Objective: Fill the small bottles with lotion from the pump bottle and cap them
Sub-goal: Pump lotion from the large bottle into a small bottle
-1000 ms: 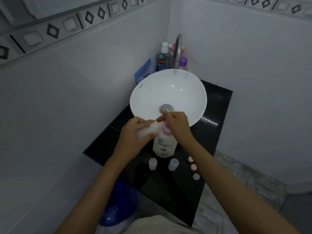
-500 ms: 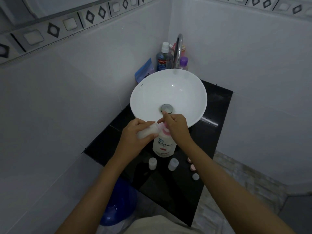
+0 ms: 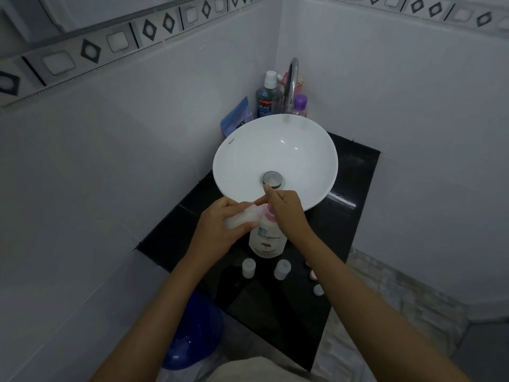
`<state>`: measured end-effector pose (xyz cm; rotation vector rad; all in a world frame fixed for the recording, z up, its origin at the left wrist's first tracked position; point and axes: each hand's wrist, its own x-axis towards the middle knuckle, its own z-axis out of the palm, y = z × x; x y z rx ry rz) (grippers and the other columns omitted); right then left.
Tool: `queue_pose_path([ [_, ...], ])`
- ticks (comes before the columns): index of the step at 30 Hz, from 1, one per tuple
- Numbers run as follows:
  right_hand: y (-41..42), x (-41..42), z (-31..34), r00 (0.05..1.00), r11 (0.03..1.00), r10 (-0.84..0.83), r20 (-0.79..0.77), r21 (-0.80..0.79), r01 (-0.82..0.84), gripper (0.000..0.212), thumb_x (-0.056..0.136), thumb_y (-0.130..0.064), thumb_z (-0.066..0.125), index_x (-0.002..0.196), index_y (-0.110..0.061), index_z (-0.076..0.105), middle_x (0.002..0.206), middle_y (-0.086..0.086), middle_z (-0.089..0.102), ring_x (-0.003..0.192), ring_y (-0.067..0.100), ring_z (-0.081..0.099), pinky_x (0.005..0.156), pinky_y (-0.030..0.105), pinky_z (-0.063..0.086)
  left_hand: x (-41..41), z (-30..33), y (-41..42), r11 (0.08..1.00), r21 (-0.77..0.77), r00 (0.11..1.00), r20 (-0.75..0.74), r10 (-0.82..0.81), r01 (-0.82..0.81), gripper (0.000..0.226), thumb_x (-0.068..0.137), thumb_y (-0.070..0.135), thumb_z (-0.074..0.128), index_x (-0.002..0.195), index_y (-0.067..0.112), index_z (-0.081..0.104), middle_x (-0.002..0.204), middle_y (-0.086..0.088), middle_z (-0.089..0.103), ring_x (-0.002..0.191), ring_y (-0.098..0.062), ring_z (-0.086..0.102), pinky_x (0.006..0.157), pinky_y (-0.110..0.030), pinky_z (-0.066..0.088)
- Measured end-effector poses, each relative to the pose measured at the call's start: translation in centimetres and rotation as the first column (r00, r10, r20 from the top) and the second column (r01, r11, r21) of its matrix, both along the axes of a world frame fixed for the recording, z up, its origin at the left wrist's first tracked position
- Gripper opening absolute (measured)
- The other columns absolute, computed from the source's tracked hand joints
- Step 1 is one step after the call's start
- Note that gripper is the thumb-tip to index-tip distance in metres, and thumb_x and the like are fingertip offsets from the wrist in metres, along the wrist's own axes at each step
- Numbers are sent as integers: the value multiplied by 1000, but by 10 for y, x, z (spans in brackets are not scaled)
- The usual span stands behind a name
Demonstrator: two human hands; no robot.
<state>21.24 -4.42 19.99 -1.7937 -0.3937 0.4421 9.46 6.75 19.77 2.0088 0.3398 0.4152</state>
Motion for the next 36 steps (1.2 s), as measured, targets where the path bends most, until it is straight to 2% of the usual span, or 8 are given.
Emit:
queue_pose_path([
  [4,-3,5,16,996,997,73,-50,-5,-74,42,96,-29,48,78,-3,75,72,5,69,73,14,62,75,22,48,-3,7,-1,999,51,999,51,8,-11,45,76,31,76,118,21,65,101,9,64,95,1,60,77,-10,49],
  [8,-2,3,22,992,998,45,-122,42,-40,38,96,-30,50,78,-7,74,79,6,69,78,14,61,82,25,47,-3,10,0,990,137,998,63,22,-31,43,77,32,75,118,21,65,101,11,64,95,4,59,79,-15,50],
  [13,-4,1,24,983,995,48,-175,91,-32,38,96,-25,48,87,4,71,77,8,69,70,9,62,67,12,48,-5,0,0,995,100,998,65,6,-13,42,79,25,74,120,20,64,105,12,63,99,5,59,83,-14,49],
  [17,-2,0,25,981,994,52,-189,109,-32,36,96,-23,48,82,1,71,74,8,70,72,15,65,73,19,51,-4,-8,-4,998,66,998,58,7,-11,43,80,23,73,121,17,63,110,7,65,102,-1,59,86,-14,49],
  [20,-1,1,23,986,993,58,-157,109,-41,37,96,-22,47,79,0,72,75,10,71,77,20,66,86,33,50,-6,-10,-3,999,45,999,47,-11,9,40,80,22,73,119,20,64,107,9,64,100,4,58,83,-7,45],
  [23,-1,2,22,989,995,52,-139,94,-39,37,96,-21,47,77,-2,72,74,8,71,78,19,66,88,34,49,-8,-12,-2,1000,28,999,34,7,-8,40,81,19,71,121,18,63,104,10,63,97,8,57,79,-3,43],
  [29,-2,1,20,991,995,34,-126,95,-22,37,96,-21,46,83,2,72,74,7,70,72,13,63,79,25,49,-4,-11,0,1000,0,999,47,22,-22,42,81,19,72,122,16,63,108,4,65,99,0,59,81,-7,46],
  [36,-2,2,19,993,994,46,-106,104,-35,35,98,-22,44,93,0,70,74,7,70,68,7,65,75,20,49,-5,-9,-3,1000,-26,1000,28,-11,12,41,80,17,72,120,20,62,105,12,64,97,9,58,79,-3,44],
])
